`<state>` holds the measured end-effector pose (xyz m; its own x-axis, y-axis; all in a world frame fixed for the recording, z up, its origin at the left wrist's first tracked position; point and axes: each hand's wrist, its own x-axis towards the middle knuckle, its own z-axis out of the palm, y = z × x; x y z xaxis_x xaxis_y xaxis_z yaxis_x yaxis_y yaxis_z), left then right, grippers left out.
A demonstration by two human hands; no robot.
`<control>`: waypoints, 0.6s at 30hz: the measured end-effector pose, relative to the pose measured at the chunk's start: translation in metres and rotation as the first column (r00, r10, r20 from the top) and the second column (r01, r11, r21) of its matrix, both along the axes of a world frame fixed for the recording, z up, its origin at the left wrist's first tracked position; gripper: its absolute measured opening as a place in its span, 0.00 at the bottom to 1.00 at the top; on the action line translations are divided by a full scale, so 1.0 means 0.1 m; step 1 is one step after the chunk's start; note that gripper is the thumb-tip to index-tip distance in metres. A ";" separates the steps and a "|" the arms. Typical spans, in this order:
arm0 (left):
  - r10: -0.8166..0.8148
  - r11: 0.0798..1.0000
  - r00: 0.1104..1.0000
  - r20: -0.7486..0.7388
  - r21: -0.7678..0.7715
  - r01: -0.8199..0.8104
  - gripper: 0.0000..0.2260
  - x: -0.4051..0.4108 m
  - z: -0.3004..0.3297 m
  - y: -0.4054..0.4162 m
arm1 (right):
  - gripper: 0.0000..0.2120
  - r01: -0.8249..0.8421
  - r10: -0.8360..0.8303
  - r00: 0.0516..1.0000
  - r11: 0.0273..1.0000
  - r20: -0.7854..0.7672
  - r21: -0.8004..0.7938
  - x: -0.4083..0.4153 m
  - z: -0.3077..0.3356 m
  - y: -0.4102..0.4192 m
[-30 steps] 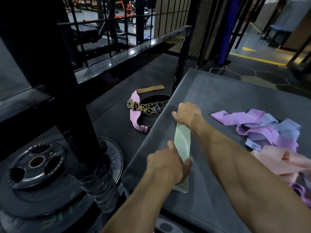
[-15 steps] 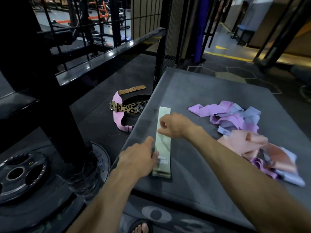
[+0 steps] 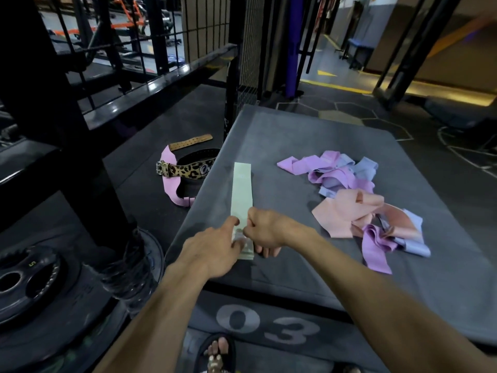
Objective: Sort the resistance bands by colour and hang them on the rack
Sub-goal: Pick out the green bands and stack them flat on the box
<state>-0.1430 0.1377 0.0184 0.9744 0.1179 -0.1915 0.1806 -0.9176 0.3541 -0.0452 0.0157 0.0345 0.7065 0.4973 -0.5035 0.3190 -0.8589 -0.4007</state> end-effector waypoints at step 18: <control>-0.050 0.999 0.998 -0.033 -0.021 0.049 0.07 -0.01 -0.09 0.05 | 0.07 0.022 -0.037 0.998 0.974 0.060 0.223 -0.24 -0.11 -0.22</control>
<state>-0.1436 0.1425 0.0090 0.9719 0.0654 -0.2261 0.1471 -0.9186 0.3669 -0.0687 -0.0061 0.0237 0.7495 0.5702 -0.3362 0.3258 -0.7599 -0.5625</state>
